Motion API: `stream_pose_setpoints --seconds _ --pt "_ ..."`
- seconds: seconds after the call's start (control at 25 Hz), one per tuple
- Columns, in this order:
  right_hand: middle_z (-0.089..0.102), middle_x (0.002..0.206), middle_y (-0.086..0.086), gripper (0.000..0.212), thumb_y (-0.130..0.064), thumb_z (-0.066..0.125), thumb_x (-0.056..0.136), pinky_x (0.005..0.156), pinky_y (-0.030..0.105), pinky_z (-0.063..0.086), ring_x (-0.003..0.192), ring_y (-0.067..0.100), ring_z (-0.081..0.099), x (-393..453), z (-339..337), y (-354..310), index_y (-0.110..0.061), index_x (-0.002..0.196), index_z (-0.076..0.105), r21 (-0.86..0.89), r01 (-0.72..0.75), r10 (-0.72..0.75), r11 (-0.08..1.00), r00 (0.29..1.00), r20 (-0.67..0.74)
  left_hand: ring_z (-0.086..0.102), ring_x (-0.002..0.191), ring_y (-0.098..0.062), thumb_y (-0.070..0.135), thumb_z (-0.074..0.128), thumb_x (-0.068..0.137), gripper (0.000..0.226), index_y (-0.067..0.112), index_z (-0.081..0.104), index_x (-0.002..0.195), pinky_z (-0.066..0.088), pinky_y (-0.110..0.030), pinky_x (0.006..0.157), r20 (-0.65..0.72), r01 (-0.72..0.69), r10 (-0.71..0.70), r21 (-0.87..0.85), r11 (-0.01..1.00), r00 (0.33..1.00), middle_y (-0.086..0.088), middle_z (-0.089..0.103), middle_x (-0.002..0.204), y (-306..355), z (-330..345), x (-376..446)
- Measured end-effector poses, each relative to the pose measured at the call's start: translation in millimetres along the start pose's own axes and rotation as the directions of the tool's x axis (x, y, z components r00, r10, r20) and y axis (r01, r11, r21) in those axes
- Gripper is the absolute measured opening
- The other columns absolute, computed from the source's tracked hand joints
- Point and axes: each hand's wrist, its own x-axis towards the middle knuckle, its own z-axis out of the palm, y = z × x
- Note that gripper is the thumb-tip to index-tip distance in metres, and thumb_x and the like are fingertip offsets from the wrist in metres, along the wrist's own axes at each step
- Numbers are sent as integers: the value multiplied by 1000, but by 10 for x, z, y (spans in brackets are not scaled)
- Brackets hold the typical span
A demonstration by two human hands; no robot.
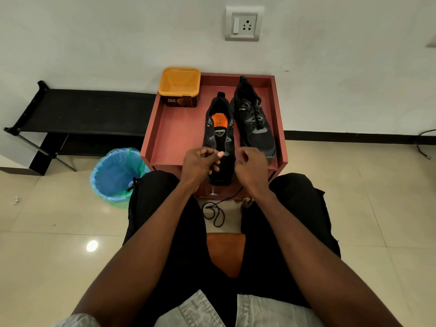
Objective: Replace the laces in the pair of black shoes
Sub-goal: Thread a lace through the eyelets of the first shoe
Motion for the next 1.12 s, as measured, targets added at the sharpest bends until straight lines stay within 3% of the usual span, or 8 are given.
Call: stream_pose_setpoints --seconds 0.12,0.24,0.44,0.56,0.68,0.76,0.92,1.12 --pt "71 109 3 29 -10 69 89 96 32 52 105 13 65 86 -49 -106 -11 118 66 318 -38 -44 947 968 247 59 57 -9 7 56 98 18 19 69 94 47 -24 56 148 -95 77 117 989 986 0 70 73 46 36 91" --pt "74 95 10 18 -9 71 88 90 39 56 92 19 71 228 -96 -74 -6 106 71 428 -73 -28 901 974 225 60 56 -12 7 53 100 12 18 56 99 47 -25 54 171 -168 139 168 971 975 -7 69 72 105 57 177" --pt "74 84 8 7 -6 69 90 77 26 53 79 9 67 236 -105 -62 -6 91 75 586 -136 -14 799 970 244 57 70 -11 14 52 101 8 15 53 108 46 -25 64 163 -263 224 287 921 961 -4 63 84 16 120 199" --pt "72 80 -3 12 -9 66 91 71 19 49 75 4 64 278 5 20 -15 86 75 483 -146 121 864 989 83 50 111 -18 12 57 96 19 11 61 115 45 -31 94 -19 -290 345 498 817 939 -8 53 119 -144 119 278" --pt "72 86 -2 13 -10 64 91 69 12 43 81 6 63 356 92 103 -11 91 77 316 -148 159 937 987 -9 25 141 -25 10 56 95 24 16 68 115 23 -42 117 -93 -124 214 569 813 972 -10 34 149 -186 75 391" --pt "71 94 0 13 -10 64 91 69 5 38 88 9 63 380 158 125 -10 95 76 231 -116 122 966 992 -12 18 144 -26 8 55 95 26 17 71 115 18 -42 120 -62 -79 133 533 843 989 -9 28 155 -188 79 419" --pt "68 102 2 15 -11 62 93 70 -4 34 90 6 57 390 223 99 -8 100 75 151 -75 76 986 997 -4 18 143 -26 7 53 97 28 14 72 117 15 -29 115 -23 -34 51 463 886 998 -7 27 155 -174 142 399" --pt "66 98 4 16 -9 58 92 65 4 33 84 7 52 372 200 53 -6 95 74 51 -3 4 999 1000 -15 19 143 -24 4 52 96 29 14 72 115 18 -35 120 -31 9 3 386 922 1000 -5 27 156 -181 157 438"
